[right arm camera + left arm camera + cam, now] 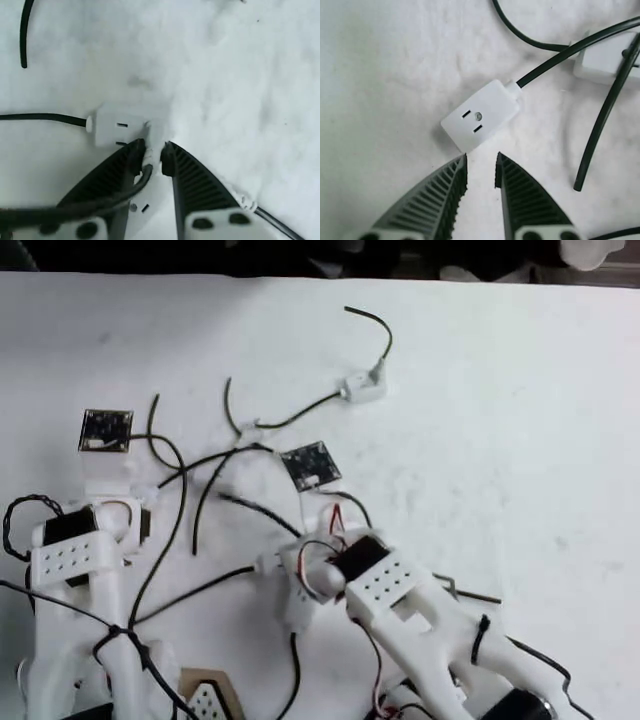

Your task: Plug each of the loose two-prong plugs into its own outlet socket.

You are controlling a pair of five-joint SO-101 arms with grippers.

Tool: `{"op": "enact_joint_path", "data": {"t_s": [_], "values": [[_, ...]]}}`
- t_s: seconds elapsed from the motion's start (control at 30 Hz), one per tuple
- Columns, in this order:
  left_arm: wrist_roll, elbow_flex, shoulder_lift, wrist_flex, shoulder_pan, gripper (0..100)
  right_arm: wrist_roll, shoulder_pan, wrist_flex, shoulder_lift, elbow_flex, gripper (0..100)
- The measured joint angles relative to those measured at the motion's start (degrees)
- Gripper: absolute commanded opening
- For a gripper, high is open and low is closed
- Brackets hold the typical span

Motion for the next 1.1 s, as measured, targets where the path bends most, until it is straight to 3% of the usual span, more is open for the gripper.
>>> {"op": "enact_joint_path", "data": {"t_s": [0.3, 0.6, 0.8, 1.1], "values": [[0.0, 0.0, 0.0, 0.0, 0.0, 11, 1.1, 0.5, -4.3, 4.3, -2.9, 1.6], [0.0, 0.0, 0.0, 0.0, 0.0, 11, 8.7, 12.5, -2.3, 5.5, -13.2, 1.6], [0.0, 0.0, 0.0, 0.0, 0.0, 11, 9.7, 18.0, 1.2, 5.5, -24.0, 1.6], [0.0, 0.0, 0.0, 0.0, 0.0, 11, 9.7, 20.0, -1.5, 7.4, -38.9, 1.6]]}}
